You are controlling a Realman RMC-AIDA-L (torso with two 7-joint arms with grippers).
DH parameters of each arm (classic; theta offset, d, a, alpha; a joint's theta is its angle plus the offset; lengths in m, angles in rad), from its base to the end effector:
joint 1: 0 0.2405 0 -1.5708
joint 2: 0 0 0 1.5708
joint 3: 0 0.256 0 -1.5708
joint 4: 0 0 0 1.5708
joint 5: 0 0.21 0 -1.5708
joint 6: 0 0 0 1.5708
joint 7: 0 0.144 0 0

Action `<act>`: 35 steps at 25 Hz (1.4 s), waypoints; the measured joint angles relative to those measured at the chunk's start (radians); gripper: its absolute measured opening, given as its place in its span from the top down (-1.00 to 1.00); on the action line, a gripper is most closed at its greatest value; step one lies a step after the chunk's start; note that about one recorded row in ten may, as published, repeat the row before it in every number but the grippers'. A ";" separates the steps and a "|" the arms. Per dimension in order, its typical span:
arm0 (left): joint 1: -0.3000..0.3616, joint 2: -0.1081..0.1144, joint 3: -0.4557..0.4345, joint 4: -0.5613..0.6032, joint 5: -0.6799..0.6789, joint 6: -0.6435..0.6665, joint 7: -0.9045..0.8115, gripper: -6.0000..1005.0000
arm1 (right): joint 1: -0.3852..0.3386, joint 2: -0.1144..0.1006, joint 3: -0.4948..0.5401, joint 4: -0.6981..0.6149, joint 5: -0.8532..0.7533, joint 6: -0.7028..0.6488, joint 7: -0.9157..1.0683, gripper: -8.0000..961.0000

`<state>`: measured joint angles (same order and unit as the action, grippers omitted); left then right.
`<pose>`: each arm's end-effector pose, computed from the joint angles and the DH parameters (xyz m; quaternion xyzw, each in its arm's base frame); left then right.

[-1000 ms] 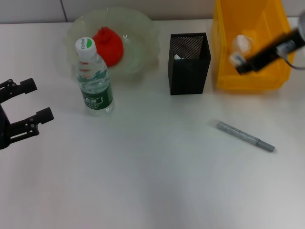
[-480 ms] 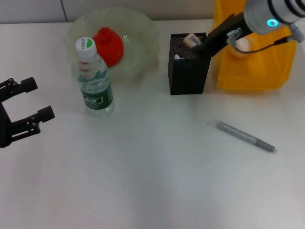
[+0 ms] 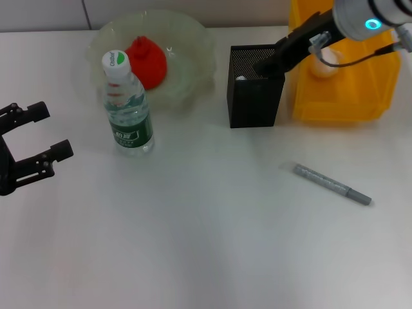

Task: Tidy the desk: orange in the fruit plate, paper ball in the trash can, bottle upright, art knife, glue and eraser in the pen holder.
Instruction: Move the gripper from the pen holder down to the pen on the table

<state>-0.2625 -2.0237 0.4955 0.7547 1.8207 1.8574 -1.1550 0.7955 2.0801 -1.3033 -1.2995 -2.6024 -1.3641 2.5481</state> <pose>-0.3149 0.2514 0.0791 -0.9017 -0.1448 -0.3307 0.2377 0.1106 0.4136 0.0124 -0.9294 0.2482 -0.0834 0.2601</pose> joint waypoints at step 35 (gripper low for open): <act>-0.016 0.037 0.029 0.028 0.134 0.057 -0.017 -0.60 | 0.007 0.005 -0.102 0.216 -0.133 -0.207 0.018 -0.32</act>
<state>-0.2781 -1.9866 0.5240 0.7828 1.9545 1.9139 -1.1723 0.8026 2.0847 -1.4057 -1.0838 -2.7358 -1.5708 2.5657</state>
